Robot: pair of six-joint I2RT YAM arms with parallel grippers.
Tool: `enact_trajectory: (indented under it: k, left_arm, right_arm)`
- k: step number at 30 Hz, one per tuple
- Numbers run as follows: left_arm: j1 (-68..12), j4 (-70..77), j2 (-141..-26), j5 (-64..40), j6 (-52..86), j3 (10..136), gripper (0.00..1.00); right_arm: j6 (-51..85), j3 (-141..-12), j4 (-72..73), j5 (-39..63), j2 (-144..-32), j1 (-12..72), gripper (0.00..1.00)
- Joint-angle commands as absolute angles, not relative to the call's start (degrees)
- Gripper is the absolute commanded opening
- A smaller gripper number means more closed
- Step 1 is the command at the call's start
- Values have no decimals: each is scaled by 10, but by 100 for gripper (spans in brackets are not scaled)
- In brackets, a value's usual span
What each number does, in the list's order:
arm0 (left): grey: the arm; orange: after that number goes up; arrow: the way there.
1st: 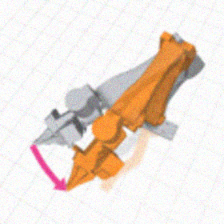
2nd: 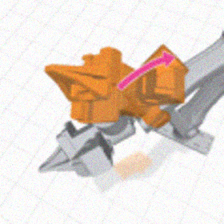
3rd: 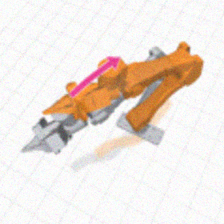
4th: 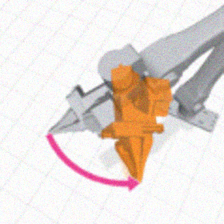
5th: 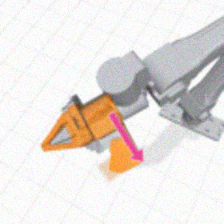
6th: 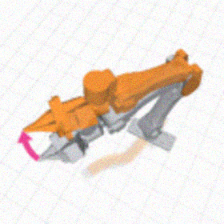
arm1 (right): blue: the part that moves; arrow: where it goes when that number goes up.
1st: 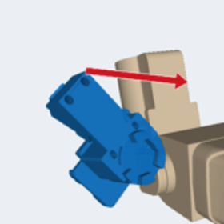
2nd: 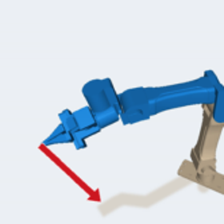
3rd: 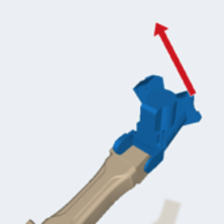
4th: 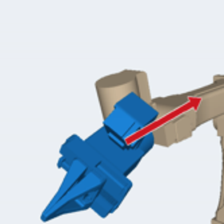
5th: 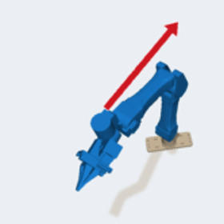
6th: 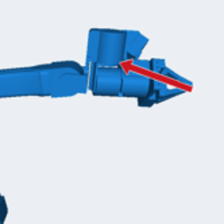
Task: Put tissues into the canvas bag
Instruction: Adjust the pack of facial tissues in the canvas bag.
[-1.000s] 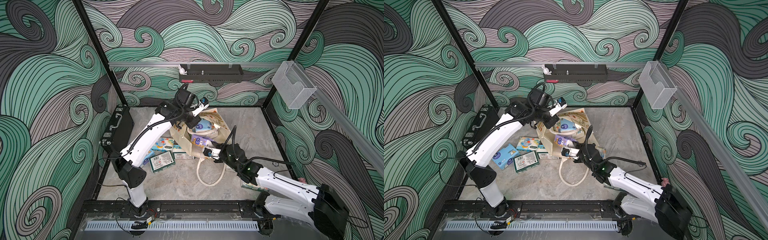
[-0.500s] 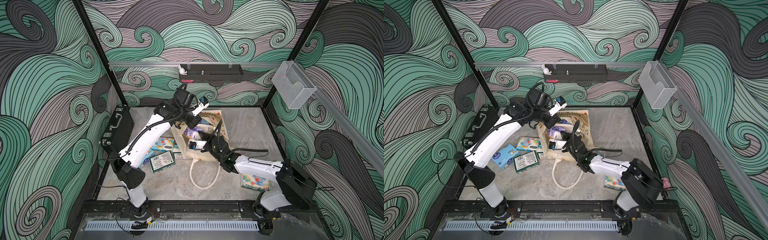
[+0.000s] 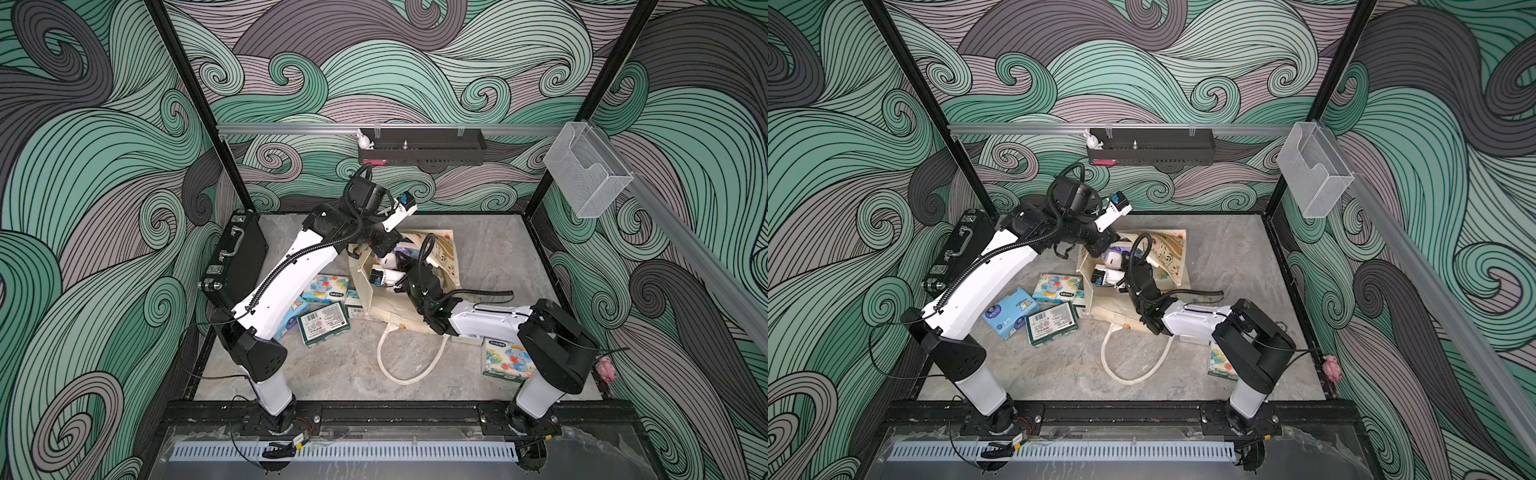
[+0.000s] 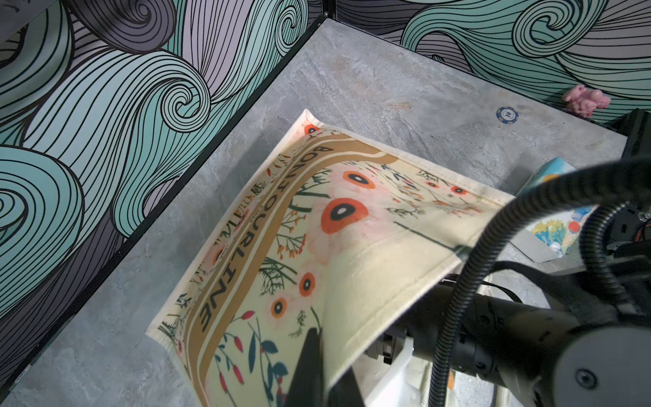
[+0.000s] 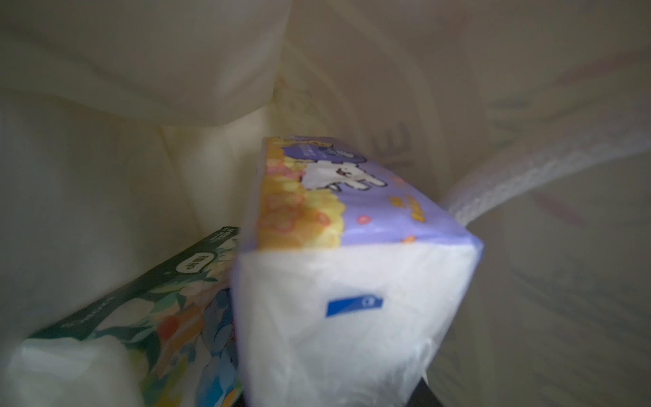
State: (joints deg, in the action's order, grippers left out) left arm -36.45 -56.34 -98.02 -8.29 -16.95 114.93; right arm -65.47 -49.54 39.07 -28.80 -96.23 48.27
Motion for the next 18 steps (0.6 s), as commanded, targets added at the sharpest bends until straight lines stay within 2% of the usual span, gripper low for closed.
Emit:
enact_trajectory:
  k: [1,5,9,18]
  left_arm:
    - [-366,-566,-956,-41,-174,1159,0]
    - [-367,-566,-960,-15,-174,1159,0]
    - [-367,-568,-960,-37,-167,1163,0]
    - [-377,-569,-963,-109,-146,1168,0]
  right_arm:
    - [-632,-474,418,-365,-909,475,0]
    - [-585,-464,300,-326,-839,460,0]
    - [-578,-503,176,-284,-845,425,0]
    - [-597,-538,240,-278,-923,422,0]
